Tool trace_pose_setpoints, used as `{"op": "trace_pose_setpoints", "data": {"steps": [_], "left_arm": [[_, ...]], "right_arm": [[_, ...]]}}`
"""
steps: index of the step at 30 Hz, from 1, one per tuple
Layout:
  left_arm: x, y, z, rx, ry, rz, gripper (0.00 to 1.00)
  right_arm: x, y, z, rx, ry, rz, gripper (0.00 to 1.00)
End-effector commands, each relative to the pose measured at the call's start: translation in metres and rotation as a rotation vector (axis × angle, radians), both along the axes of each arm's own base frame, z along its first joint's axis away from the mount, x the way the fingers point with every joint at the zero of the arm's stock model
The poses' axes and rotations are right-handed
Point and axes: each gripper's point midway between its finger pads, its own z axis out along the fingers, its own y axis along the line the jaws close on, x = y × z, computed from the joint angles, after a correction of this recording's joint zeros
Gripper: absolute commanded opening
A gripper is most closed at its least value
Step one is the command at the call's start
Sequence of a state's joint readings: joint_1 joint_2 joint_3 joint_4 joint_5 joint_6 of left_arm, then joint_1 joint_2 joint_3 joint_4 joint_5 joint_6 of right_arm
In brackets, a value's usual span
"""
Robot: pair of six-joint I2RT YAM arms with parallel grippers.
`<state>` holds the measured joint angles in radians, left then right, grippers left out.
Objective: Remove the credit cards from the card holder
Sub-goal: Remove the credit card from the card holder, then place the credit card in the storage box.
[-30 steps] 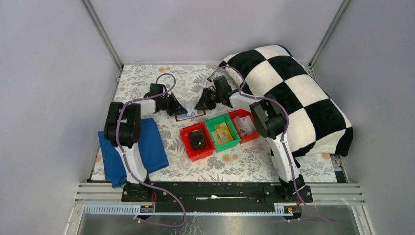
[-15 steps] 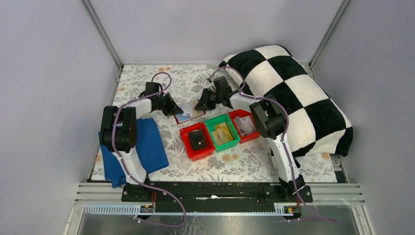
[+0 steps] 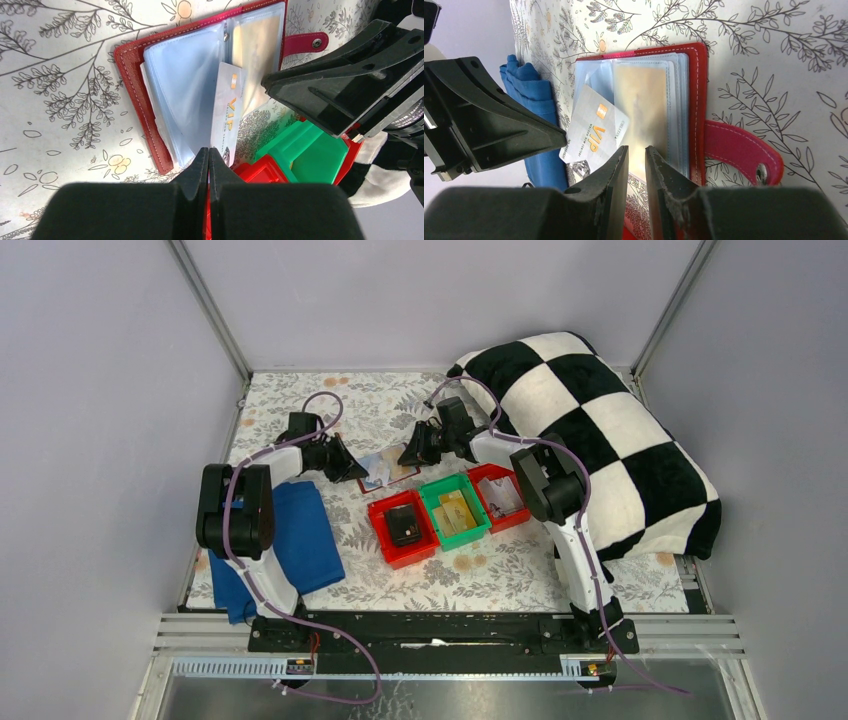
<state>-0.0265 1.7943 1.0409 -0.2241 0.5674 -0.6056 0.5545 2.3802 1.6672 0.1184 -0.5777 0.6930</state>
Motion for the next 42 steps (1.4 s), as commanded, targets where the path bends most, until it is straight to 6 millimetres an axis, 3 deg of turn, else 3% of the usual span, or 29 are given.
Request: {"op": "trace_pose_setpoints", "data": {"steps": [1, 10, 16, 24, 31, 42], "left_arm": [[0.005, -0.001, 0.023, -0.01, -0.072, -0.024, 0.0], [-0.012, -0.004, 0.023, -0.024, -0.026, -0.053, 0.0], [-0.009, -0.006, 0.022, -0.041, -0.049, -0.041, 0.0], [0.002, -0.003, 0.03, -0.032, -0.085, -0.005, 0.0], [0.008, -0.005, 0.029, -0.047, -0.081, -0.005, 0.0], [0.007, -0.007, 0.025, -0.066, -0.075, -0.009, 0.0]], "right_arm": [[-0.01, -0.015, -0.014, -0.072, 0.032, -0.005, 0.27], [-0.011, -0.013, -0.012, -0.061, 0.031, 0.001, 0.27], [-0.015, -0.012, 0.005, -0.026, 0.005, 0.016, 0.29], [-0.026, -0.006, 0.034, 0.056, -0.007, 0.058, 0.57], [-0.038, 0.003, 0.028, 0.093, 0.065, 0.113, 0.64], [-0.053, 0.032, 0.023, 0.159, 0.13, 0.181, 0.62]]}}
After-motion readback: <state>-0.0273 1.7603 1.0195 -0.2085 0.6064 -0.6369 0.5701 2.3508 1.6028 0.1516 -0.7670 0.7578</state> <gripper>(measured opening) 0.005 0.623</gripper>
